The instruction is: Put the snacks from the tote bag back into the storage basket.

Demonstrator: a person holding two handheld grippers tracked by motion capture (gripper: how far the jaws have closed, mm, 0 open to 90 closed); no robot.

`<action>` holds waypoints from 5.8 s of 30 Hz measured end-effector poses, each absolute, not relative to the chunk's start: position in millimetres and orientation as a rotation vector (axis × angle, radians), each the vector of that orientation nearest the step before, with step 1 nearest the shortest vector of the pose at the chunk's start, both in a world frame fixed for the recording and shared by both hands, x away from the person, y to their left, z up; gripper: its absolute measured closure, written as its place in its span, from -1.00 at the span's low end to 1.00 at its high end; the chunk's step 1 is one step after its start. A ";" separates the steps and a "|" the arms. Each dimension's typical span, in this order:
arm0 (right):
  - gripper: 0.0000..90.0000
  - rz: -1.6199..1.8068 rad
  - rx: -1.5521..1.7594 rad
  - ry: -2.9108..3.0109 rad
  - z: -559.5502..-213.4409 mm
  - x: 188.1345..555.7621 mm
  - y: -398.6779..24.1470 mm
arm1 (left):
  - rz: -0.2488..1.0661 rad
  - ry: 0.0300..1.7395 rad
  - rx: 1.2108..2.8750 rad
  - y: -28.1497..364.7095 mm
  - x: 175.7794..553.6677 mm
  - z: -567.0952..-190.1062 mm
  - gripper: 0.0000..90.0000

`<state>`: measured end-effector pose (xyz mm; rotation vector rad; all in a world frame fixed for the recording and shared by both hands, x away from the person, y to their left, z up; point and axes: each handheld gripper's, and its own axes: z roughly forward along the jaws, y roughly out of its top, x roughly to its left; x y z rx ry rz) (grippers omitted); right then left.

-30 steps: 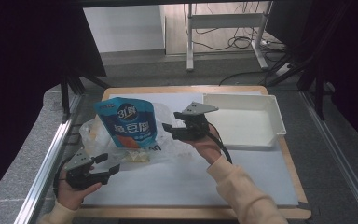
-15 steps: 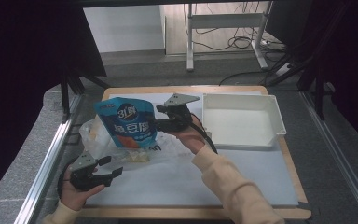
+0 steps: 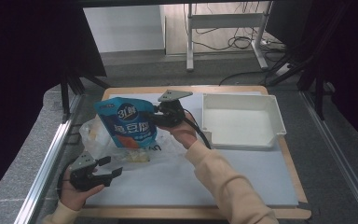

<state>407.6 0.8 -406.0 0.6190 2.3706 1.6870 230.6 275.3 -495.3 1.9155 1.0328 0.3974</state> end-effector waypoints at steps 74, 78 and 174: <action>0.98 1.892 0.502 2.296 -388.4 402.2 8.8 | 0.365 1.026 1.951 268.9 232.0 -503.6 -0.29; 0.98 1.919 0.494 2.278 -380.4 399.8 7.2 | 0.366 1.027 1.952 269.2 232.3 -504.0 -0.29; 0.98 1.849 0.777 1.744 -284.8 397.0 -241.2 | 0.377 1.064 1.946 271.3 236.1 -507.4 -0.28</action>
